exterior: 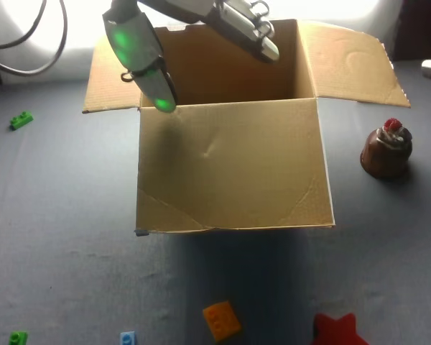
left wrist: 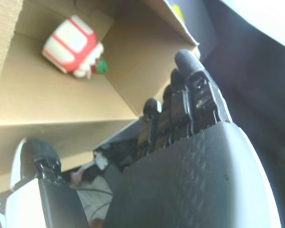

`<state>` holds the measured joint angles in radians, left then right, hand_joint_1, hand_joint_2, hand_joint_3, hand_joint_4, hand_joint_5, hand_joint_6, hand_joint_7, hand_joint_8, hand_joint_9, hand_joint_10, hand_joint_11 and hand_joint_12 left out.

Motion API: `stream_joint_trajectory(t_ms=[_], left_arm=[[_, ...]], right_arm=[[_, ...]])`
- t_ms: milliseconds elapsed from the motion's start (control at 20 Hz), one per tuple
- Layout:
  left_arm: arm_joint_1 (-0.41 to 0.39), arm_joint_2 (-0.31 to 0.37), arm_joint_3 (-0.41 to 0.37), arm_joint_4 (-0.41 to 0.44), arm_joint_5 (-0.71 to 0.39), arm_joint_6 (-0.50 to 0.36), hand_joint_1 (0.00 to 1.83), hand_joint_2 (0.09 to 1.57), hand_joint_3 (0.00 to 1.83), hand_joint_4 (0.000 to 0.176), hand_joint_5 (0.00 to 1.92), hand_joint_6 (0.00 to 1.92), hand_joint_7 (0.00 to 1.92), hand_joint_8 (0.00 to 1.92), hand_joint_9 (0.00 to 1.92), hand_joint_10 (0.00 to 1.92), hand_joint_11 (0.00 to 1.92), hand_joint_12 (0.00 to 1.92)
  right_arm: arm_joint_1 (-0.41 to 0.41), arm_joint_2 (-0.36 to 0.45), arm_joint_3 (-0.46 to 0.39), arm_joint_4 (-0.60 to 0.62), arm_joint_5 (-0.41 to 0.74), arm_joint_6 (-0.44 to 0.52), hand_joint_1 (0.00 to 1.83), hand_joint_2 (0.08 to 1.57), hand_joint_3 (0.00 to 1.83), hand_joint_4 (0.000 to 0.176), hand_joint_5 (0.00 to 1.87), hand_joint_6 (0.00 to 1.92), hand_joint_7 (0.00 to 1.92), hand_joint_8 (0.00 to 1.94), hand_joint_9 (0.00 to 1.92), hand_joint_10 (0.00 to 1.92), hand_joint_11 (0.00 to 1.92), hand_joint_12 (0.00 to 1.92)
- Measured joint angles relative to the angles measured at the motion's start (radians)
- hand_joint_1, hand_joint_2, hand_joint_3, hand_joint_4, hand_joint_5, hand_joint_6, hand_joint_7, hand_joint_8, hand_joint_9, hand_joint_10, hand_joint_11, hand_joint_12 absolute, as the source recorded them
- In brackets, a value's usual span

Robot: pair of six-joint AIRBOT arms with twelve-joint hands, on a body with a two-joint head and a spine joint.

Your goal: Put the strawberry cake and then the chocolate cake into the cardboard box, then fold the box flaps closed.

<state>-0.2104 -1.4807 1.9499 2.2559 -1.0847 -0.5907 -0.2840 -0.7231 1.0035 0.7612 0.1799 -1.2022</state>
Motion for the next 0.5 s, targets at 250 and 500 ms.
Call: stream_joint_trajectory(t_ms=[250,500], left_arm=[[-0.018,0.077,-0.059,0.006,-0.015,0.002,0.40,1.00,0.01,0.068,0.06,0.00,0.12,0.01,0.22,0.04,0.00,0.98],[-0.050,0.219,-0.092,0.022,-0.052,-0.043,0.37,1.02,0.01,0.066,0.07,0.01,0.15,0.01,0.24,0.03,0.00,0.95]], right_arm=[[-0.055,-0.074,0.074,0.064,0.045,-0.001,1.21,0.91,0.00,0.025,0.02,0.00,0.04,0.00,0.05,0.00,0.00,0.19],[-0.090,-0.164,0.140,0.077,0.061,-0.003,1.19,0.92,0.00,0.022,0.00,0.00,0.04,0.00,0.05,0.01,0.00,0.18]])
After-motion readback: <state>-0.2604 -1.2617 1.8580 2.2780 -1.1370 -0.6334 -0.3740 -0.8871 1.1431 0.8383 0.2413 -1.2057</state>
